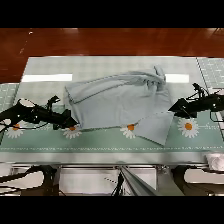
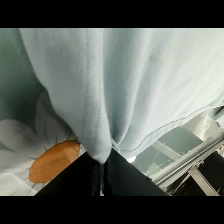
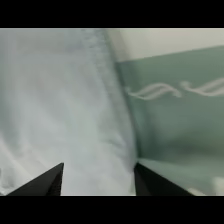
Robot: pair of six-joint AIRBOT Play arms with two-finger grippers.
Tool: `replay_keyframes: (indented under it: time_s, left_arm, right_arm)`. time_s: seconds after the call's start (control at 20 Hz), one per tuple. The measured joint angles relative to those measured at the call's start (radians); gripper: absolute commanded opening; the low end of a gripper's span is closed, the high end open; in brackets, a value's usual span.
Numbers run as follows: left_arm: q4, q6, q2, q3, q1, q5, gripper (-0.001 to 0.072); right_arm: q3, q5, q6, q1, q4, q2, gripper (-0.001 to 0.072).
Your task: Fold the shirts.
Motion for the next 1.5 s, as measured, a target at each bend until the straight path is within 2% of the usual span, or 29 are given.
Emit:
replay_keyframes:
  time_s: [0.05, 0.1, 0.15, 0.3, 0.4, 0.45, 0.65, 0.8, 1.0, 1.1, 1.2, 1.5]
  left_arm:
    - [0.000, 0.003, 0.000, 0.000, 0.000, 0.000, 0.0021]
    - [0.000, 0.005, 0.000, 0.000, 0.000, 0.000, 0.0021]
    - [0.000, 0.006, 0.001, 0.000, 0.000, 0.000, 0.0020]
    - [0.013, 0.018, 0.017, 0.027, 0.000, 0.007, 0.0019]
    - [0.042, 0.023, 0.063, 0.079, 0.001, 0.056, 0.0019]
    - [0.019, 0.024, 0.107, 0.123, 0.002, 0.019, 0.0019]
    - [-0.073, 0.032, 0.336, 0.374, 0.001, -0.014, 0.0019]
    - [-0.093, 0.051, 0.521, 0.633, 0.000, 0.030, 0.0019]
    - [-0.004, 0.043, 0.703, 0.936, 0.000, 0.153, 0.0019]
    - [0.095, -0.023, 0.764, 1.041, 0.000, 0.170, 0.0019]
    - [0.167, -0.096, 0.806, 1.111, 0.000, 0.137, 0.0019]
    - [0.290, -0.231, 0.870, 1.227, 0.000, -0.156, 0.0018]
  right_arm:
    - [-0.011, -0.030, -0.004, 0.017, 0.006, 0.001, 0.0283]
    - [-0.019, -0.069, -0.006, 0.039, 0.007, 0.001, 0.0105]
    - [-0.025, -0.103, -0.008, 0.061, 0.007, 0.001, 0.0039]
    - [-0.004, -0.136, -0.013, 0.105, 0.000, 0.016, 0.0039]
    - [0.054, -0.107, -0.019, 0.109, 0.016, 0.060, 0.0039]
    - [0.094, -0.076, -0.027, 0.109, 0.023, 0.094, 0.0039]
    - [0.328, 0.032, -0.134, 0.119, 0.094, 0.301, 0.0039]
    - [0.510, -0.049, -0.142, 0.136, 0.117, 0.486, 0.0038]
    - [0.693, -0.293, -0.031, 0.143, 0.042, 0.689, 0.0038]
    - [0.774, -0.332, 0.047, 0.144, -0.039, 0.750, 0.0038]
    - [0.845, -0.286, 0.117, 0.145, -0.110, 0.791, 0.0038]
    - [0.986, 0.007, 0.228, 0.146, -0.264, 0.841, 0.0037]
